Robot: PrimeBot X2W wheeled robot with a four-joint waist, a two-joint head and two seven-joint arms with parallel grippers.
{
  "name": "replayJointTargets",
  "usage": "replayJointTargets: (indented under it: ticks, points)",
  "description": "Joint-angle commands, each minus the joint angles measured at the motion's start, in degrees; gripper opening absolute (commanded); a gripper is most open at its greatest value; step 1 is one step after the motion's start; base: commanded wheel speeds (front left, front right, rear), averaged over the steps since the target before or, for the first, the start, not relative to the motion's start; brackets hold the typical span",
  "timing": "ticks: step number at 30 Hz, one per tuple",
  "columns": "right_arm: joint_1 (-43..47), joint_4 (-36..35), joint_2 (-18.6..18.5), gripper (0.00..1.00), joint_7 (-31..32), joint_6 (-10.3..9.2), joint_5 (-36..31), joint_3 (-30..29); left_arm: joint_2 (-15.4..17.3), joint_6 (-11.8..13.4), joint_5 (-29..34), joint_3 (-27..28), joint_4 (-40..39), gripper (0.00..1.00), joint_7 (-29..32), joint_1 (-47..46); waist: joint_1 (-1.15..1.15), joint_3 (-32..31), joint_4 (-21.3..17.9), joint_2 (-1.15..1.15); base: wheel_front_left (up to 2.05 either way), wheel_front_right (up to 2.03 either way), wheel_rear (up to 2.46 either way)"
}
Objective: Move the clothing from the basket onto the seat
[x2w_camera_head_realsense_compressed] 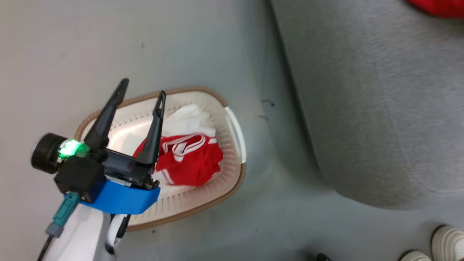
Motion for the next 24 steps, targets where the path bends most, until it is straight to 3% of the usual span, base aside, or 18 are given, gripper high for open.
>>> replayJointTargets:
  ticks: [1, 6, 7, 9, 10, 11, 24]
  points:
    - [-1.61, 1.71, -1.13, 0.00, -0.18, 0.03, -0.64, -2.04, 0.19, -0.41, 0.49, 0.84, -1.91, 1.00, -0.15, -1.35, -0.02, 5.73, 3.92, 0.00, 0.00, 0.00, 0.00]
    - [-1.57, 8.14, -0.35, 0.00, -1.29, 0.04, -1.35, -10.10, 0.27, -0.42, 1.39, 1.90, -4.85, 1.00, -0.16, -1.01, -0.02, 8.88, 5.47, 0.00, 0.00, 0.00, 0.00]
    - [-1.30, 9.34, -0.08, 0.07, -1.68, 0.03, -1.49, -11.01, 0.27, -0.42, 1.44, 1.89, -4.84, 1.00, -0.16, -0.73, -0.02, 8.98, 5.53, 0.00, 0.00, 0.00, 0.00]
    - [-1.05, 11.24, 0.25, 0.59, -2.57, 0.03, -1.92, -12.32, 0.26, -0.42, 1.40, 1.75, -4.76, 1.00, -0.16, -0.46, -0.02, 8.90, 5.64, 0.00, 0.00, 0.00, 0.00]
    - [-0.93, 12.12, 0.60, 0.94, -3.25, 0.03, -2.25, -12.63, 0.22, -0.42, 1.33, 1.74, -4.57, 1.00, -0.16, -0.32, -0.02, 8.67, 5.61, 0.00, 0.00, 0.00, 0.00]
    - [-0.88, 12.94, 0.92, 1.00, -3.74, 0.03, -2.66, -12.79, 0.16, -0.42, 1.22, 1.83, -4.40, 1.00, -0.16, -0.20, -0.02, 8.32, 5.54, 0.00, 0.00, 0.00, 0.00]
    - [4.07, 17.42, 2.68, 1.00, -8.56, 0.03, -5.57, -6.68, -2.44, -0.42, -0.60, 1.48, -1.27, 1.00, -0.15, 1.57, -0.02, -1.74, 4.90, 0.00, 0.00, 0.00, 0.00]
